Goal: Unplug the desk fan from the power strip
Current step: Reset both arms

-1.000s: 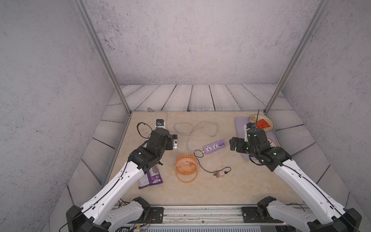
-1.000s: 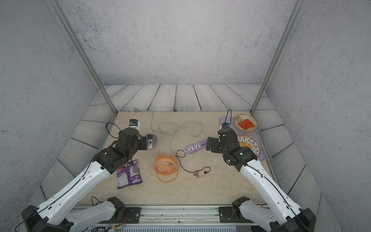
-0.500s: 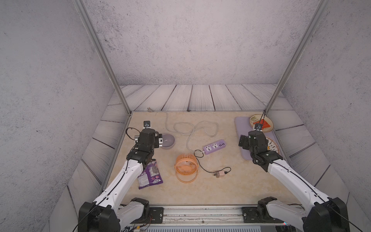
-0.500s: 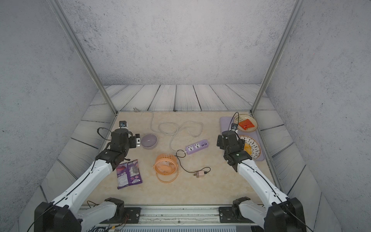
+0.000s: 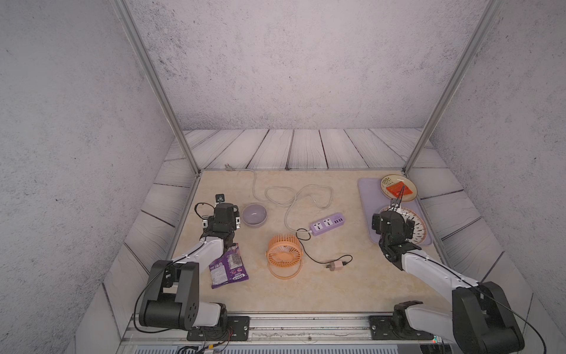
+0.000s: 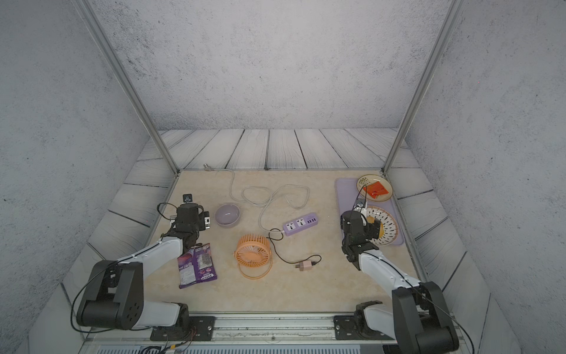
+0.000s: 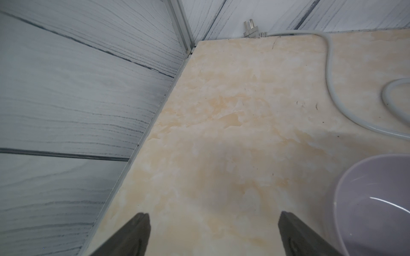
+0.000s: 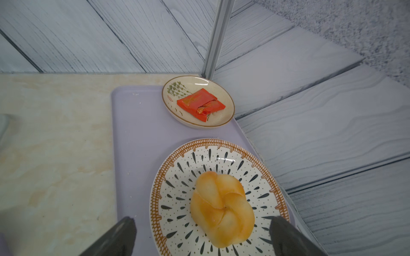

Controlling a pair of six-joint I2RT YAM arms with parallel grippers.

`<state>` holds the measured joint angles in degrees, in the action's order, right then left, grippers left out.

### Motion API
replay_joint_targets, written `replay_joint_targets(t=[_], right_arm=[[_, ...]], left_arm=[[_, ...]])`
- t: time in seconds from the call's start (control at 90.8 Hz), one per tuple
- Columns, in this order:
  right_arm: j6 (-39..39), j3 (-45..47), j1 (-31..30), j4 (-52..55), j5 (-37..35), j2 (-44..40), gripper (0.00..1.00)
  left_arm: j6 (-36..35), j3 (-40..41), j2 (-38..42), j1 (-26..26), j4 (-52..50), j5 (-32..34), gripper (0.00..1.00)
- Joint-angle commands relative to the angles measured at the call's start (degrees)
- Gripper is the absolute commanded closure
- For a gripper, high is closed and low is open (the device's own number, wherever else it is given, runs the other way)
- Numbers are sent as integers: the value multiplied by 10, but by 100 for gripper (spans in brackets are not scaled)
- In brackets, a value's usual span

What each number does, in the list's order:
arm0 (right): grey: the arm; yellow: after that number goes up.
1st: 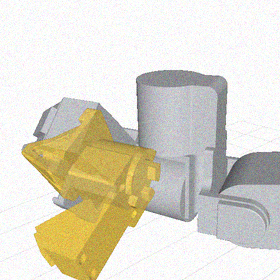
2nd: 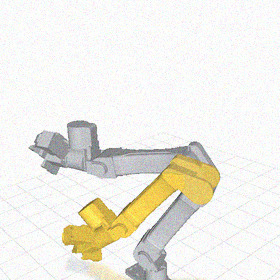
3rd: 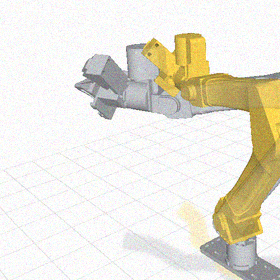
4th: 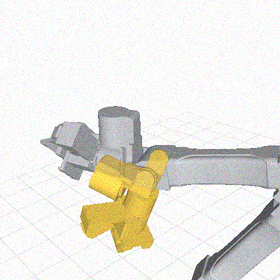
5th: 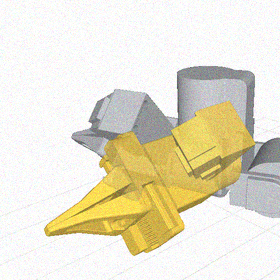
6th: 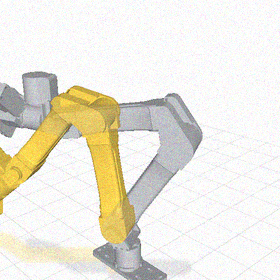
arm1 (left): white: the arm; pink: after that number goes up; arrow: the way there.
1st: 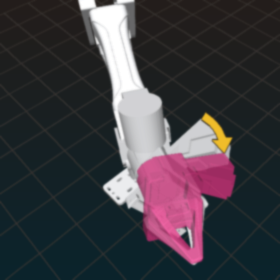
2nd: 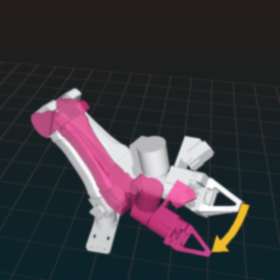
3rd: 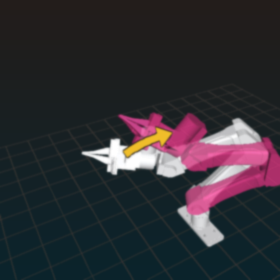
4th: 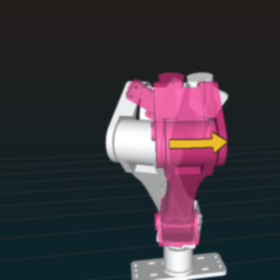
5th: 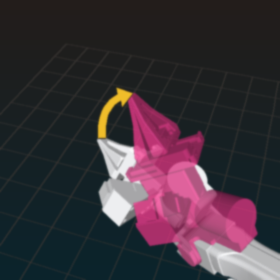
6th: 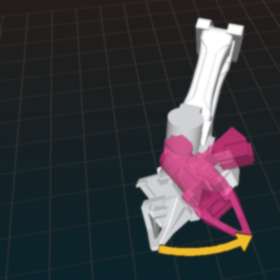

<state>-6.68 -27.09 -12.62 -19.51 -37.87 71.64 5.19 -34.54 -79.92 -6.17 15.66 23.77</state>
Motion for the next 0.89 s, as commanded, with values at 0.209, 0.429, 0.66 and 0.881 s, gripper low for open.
replay_joint_targets(t=[0.209, 0.429, 0.66, 0.881], right_arm=[[72, 80, 9, -368, 42, 121, 1], [52, 109, 46, -444, 135, 178, 1], [38, 20, 81, -257, 219, 170, 1], [45, 41, 82, -315, 218, 180, 1]], left_arm=[[-42, 65, -21, 4, 215, -33, 3], [-50, 112, -51, 6, 318, -63, 3], [-52, 97, -77, 25, 304, -117, 1], [-31, 93, -77, 22, 300, -66, 0]])
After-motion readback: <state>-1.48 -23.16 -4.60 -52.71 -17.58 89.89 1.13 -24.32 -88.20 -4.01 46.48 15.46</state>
